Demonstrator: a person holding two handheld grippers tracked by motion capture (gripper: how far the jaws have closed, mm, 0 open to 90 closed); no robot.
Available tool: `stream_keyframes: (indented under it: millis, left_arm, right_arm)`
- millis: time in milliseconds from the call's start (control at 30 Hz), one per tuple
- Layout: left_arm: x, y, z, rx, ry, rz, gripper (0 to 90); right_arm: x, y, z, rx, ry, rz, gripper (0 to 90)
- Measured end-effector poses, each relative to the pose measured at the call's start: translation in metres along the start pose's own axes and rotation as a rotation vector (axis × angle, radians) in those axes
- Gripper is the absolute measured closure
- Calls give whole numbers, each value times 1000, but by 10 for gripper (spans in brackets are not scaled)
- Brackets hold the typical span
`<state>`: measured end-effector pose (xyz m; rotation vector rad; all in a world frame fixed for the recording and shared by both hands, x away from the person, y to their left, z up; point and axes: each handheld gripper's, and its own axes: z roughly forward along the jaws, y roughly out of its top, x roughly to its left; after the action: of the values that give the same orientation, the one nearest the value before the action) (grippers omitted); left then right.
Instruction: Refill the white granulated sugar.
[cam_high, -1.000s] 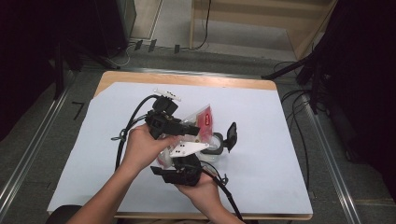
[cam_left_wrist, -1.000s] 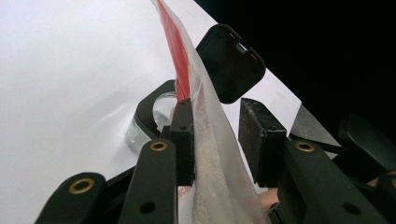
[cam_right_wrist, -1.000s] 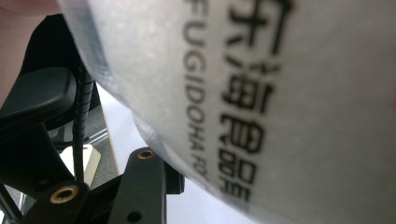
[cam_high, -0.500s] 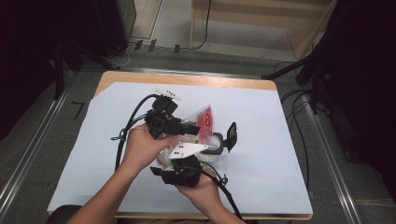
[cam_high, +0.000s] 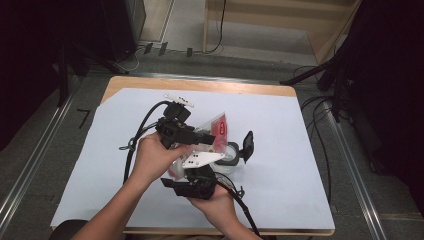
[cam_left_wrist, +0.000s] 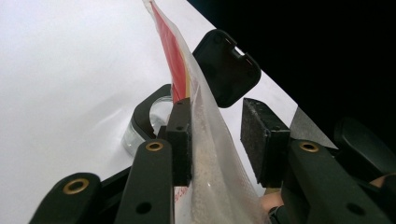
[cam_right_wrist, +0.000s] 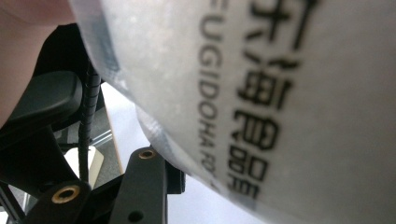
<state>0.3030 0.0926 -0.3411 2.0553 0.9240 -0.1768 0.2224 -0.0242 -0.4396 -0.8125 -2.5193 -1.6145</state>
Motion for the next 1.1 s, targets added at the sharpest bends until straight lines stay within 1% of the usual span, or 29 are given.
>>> stream_keyframes:
  millis: [200, 233, 267, 333, 500, 567, 733, 833, 1100]
  left_arm:
    - [0, 1, -1, 11, -2, -3, 650]
    - [1, 2, -1, 10, -9, -5, 651]
    - [1, 2, -1, 13, -7, -12, 652]
    - [2, 3, -1, 20, -4, -11, 655]
    - [1, 5, 0, 20, -15, -6, 657]
    - [1, 5, 1, 22, -13, -6, 660]
    - [1, 7, 1, 35, -2, -1, 669]
    - [1, 8, 2, 33, -10, 4, 670]
    - [0, 8, 2, 34, -8, 11, 673]
  right_arm:
    - [1, 1, -1, -7, 10, 8, 639]
    - [1, 1, -1, -8, 9, 8, 639]
    - [1, 1, -1, -6, 6, 5, 638]
    - [1, 2, -1, -3, 2, -3, 637]
    - [2, 1, -1, -5, -12, -22, 634]
    - [3, 2, -1, -5, -16, -30, 635]
    - [2, 2, -2, -4, -13, -28, 636]
    - [2, 2, -2, -8, -13, -22, 636]
    - [2, 1, -1, -7, -12, -26, 632]
